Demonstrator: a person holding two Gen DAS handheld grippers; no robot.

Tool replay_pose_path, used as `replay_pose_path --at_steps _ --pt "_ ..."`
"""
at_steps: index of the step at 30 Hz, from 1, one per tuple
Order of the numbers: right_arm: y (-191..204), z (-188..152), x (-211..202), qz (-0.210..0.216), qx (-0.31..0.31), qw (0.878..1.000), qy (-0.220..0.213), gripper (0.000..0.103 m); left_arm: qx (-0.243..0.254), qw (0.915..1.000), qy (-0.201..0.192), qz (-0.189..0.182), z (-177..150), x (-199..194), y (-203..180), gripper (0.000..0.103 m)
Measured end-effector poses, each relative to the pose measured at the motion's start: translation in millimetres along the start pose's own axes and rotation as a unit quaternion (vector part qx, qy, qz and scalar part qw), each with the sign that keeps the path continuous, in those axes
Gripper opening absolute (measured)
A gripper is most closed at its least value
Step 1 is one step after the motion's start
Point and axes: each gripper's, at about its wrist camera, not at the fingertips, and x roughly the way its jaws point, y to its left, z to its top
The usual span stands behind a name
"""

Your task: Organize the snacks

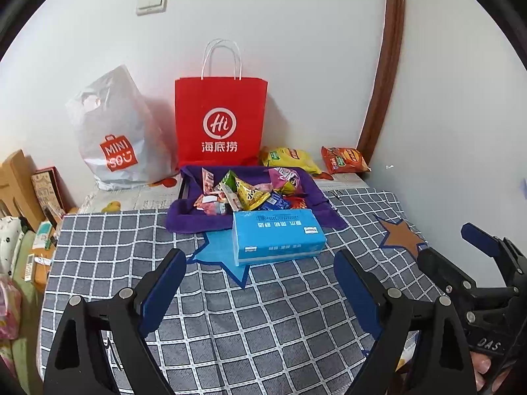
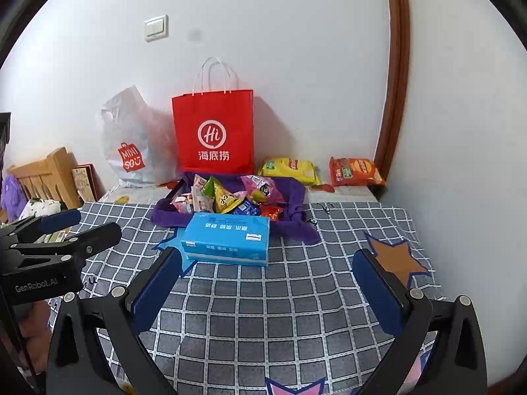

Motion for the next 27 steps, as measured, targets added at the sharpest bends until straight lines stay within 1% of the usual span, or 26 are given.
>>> replay_pose_path --at_steps 3,7,13,27 --pt "-1 -2 -3 0.005 0.000 1.000 -0.001 0.102 0.006 0.9999 -0.005 0.008 0 -3 -4 0.091" --pt "-2 -3 -6 0.014 0.005 1.000 -0.004 0.102 0.007 0.9999 -0.005 0.008 -1 -3 -5 0.091" --pt "-3 -4 -6 0.010 0.006 1.000 -0.003 0.102 -0.004 1.0000 -0.002 0.007 -1 -4 -1 0.091" --pt "-11 -4 -4 0.010 0.024 1.000 0.001 0.102 -0.008 1.0000 -0.001 0.005 -1 -4 1 0.091"
